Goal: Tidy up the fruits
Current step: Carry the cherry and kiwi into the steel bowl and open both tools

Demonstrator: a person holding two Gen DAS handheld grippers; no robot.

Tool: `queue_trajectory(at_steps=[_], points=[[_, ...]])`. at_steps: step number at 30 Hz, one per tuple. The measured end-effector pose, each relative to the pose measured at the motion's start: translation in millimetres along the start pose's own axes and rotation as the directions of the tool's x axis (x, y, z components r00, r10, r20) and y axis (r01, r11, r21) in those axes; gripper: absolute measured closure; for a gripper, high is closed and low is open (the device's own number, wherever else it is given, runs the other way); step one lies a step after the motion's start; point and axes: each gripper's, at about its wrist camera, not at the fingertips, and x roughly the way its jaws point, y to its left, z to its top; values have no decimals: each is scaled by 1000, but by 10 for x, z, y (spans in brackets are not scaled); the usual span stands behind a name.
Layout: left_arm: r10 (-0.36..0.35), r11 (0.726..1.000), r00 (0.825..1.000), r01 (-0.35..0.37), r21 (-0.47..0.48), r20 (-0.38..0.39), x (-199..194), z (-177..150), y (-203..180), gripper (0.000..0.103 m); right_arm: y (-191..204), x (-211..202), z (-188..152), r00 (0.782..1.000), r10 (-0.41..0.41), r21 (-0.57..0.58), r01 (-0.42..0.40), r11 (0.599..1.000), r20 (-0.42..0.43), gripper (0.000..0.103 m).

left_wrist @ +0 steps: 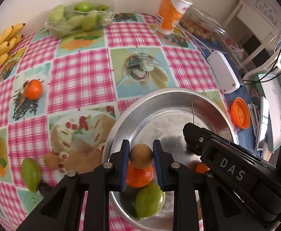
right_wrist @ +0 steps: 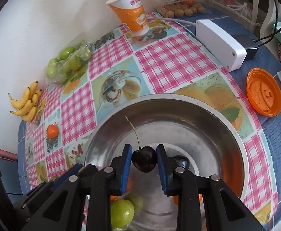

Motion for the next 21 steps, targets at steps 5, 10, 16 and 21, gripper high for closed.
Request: queue_trajectory(at_steps=[5, 10, 16, 21], points=[[13, 1000, 1000, -13, 15, -1, 81, -9, -38, 77, -63, 80, 5, 1000, -16, 10, 16, 1000, -20, 74], [18, 1000, 1000, -18, 25, 6, 88, -14, -58, 77, -77, 123, -9, 999, -22, 15, 22, 1000, -33, 74], [13, 1000, 1000, -13, 26, 5, 87, -7, -54, 77, -52, 100, -22, 999, -31, 7, 31, 999, -31, 74], [8, 1000, 1000, -8, 19, 3, 75, -23, -31, 77, -37, 83, -16, 999, -35, -3, 35, 999, -30, 74]])
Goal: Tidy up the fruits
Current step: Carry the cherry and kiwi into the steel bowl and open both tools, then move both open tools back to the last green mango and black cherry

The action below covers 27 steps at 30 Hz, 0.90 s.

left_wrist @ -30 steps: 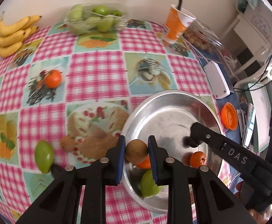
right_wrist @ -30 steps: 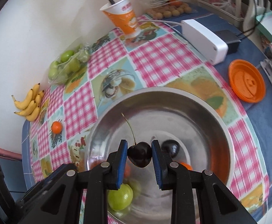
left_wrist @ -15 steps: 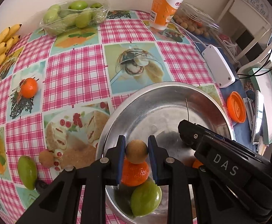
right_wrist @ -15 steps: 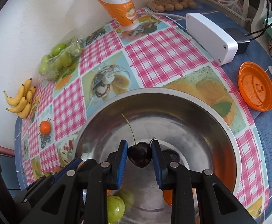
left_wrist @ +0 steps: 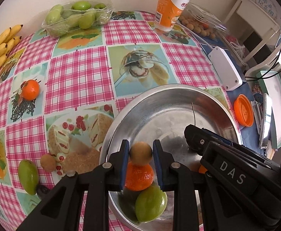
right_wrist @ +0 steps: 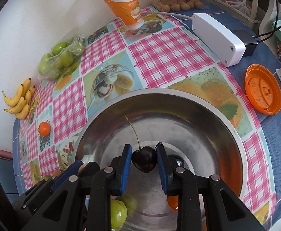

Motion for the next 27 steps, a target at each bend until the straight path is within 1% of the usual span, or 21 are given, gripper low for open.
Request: queue_trajectory(at_steps=[10, 15, 20, 23, 27], points=[[-6, 1000, 1000, 5, -22, -7, -11, 3, 21, 77, -8, 17, 11, 1000, 0, -6, 0, 1000, -9, 74], [-11, 999, 1000, 11, -48, -8, -90, 5, 81, 77, 7, -40, 8, 1000, -7, -14, 7, 1000, -6, 72], [-7, 997, 1000, 7, -70, -1, -163, 3, 138, 77, 29, -137, 2, 1000, 5, -23, -5, 1000, 6, 72], [-8, 996, 1000, 8, -89, 2, -207, -8, 181, 77, 47, -206, 1, 1000, 4, -33, -3, 999, 23, 67], [10, 992, 1000, -9, -126, 8, -267, -5, 272, 77, 58, -256, 3, 999, -1, -44, 2, 999, 38, 61]])
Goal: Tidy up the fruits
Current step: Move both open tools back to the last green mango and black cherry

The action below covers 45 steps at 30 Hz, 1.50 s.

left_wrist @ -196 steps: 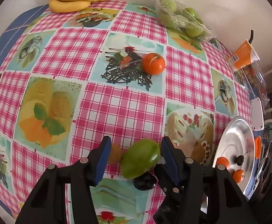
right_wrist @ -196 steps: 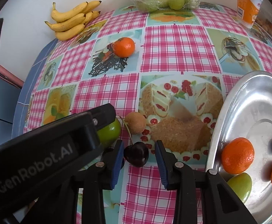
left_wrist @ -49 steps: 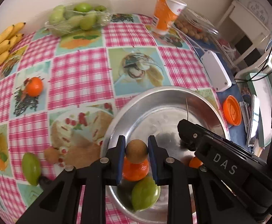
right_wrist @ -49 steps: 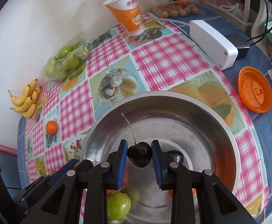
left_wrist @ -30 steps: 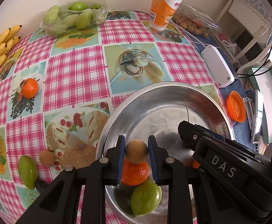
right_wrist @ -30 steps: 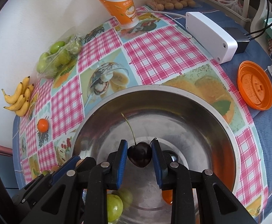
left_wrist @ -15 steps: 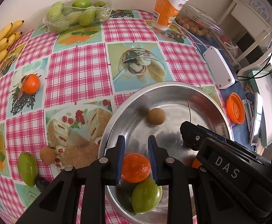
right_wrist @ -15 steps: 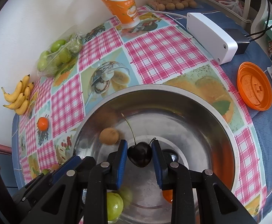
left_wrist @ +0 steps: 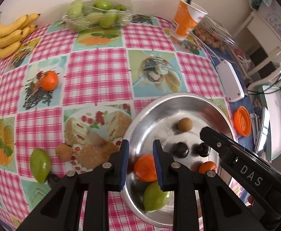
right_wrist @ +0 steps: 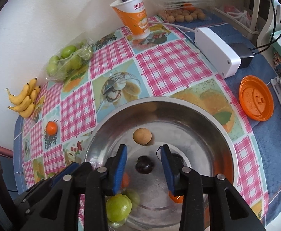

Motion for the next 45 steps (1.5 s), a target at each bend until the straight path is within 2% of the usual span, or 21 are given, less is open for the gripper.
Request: queue_trajectory(at_steps=[4, 6, 7, 8, 10, 14, 18, 20, 21, 24, 27, 30, 33, 36, 45], points=[[19, 998, 1000, -18, -65, 12, -44, 28, 151, 77, -8, 13, 1, 1000, -11, -7, 11, 1000, -3, 56], [48, 994, 999, -46, -101, 11, -45, 33, 244, 66, -9, 30, -8, 1000, -19, -11, 19, 1000, -8, 53], [63, 990, 998, -62, -124, 5, -31, 33, 300, 55, -6, 37, -14, 1000, -23, -15, 23, 1000, -10, 52], [76, 986, 997, -75, -148, -4, -14, 29, 357, 51, 0, 47, -14, 1000, -26, -20, 26, 999, -11, 51], [99, 978, 995, -101, -184, -23, 21, 18, 449, 49, 18, 69, -22, 999, -34, -32, 33, 999, -17, 48], [141, 965, 989, -149, -216, -53, 95, -11, 558, 36, 41, 123, -38, 998, -52, -53, 50, 997, -29, 44], [165, 957, 984, -175, -233, -60, 129, -35, 616, 33, 39, 168, -44, 997, -60, -62, 57, 996, -40, 39], [184, 952, 981, -194, -238, -62, 146, -51, 635, 23, 42, 191, -48, 997, -64, -68, 61, 996, -44, 35], [194, 949, 979, -204, -242, -63, 157, -71, 639, 21, 45, 200, -52, 997, -65, -70, 62, 996, -45, 32], [216, 940, 974, -225, -257, -63, 160, -94, 687, 21, 54, 227, -55, 996, -73, -81, 69, 994, -47, 28], [237, 934, 970, -241, -264, -46, 123, -138, 753, 16, 66, 243, -59, 996, -76, -91, 71, 993, -48, 26], [230, 930, 973, -230, -286, -36, 105, -139, 810, 13, 77, 247, -64, 996, -78, -97, 73, 993, -44, 13], [221, 931, 975, -219, -291, -26, 76, -137, 833, 12, 87, 241, -60, 996, -75, -102, 70, 992, -38, 11], [230, 933, 973, -226, -280, -17, 36, -127, 824, 11, 88, 237, -49, 997, -65, -105, 61, 993, -32, 0], [237, 936, 971, -219, -276, 34, -115, -98, 793, 10, 115, 152, -50, 999, -33, -123, 35, 992, 17, 0]])
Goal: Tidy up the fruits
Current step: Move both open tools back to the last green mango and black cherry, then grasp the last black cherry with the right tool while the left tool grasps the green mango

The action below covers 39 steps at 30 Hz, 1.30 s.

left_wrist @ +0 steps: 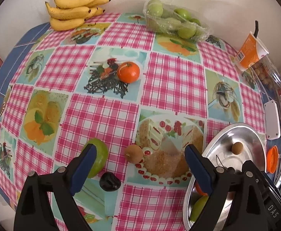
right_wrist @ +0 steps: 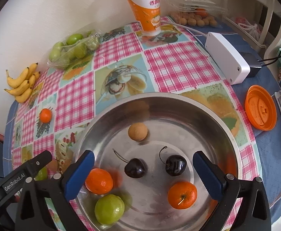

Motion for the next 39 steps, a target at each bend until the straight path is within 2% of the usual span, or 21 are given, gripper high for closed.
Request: queue_trajectory(at_steps=[9, 16, 23, 29, 35, 39], points=[[-41, 998, 998, 42, -35, 41, -147, 20, 186, 10, 61, -52, -17, 998, 59, 8, -60, 998, 19, 0], [-27, 995, 999, 31, -93, 45, -164, 32, 473, 10, 192, -83, -57, 996, 88, -19, -87, 996, 13, 0], [-7, 992, 997, 17, -127, 79, -280, 113, 756, 10, 497, -134, -127, 993, 120, -91, -118, 989, 16, 0], [64, 989, 993, -49, -141, 98, -347, 167, 1014, 10, 823, -157, -201, 982, 191, -148, -187, 971, 12, 0], [73, 969, 993, -49, -243, 90, -341, 151, 1368, 10, 1190, -154, -283, 972, 233, -216, -229, 949, -6, 0], [65, 957, 996, -46, -287, 55, -253, 115, 1543, 10, 1437, -75, -367, 971, 237, -288, -238, 928, -39, 0]])
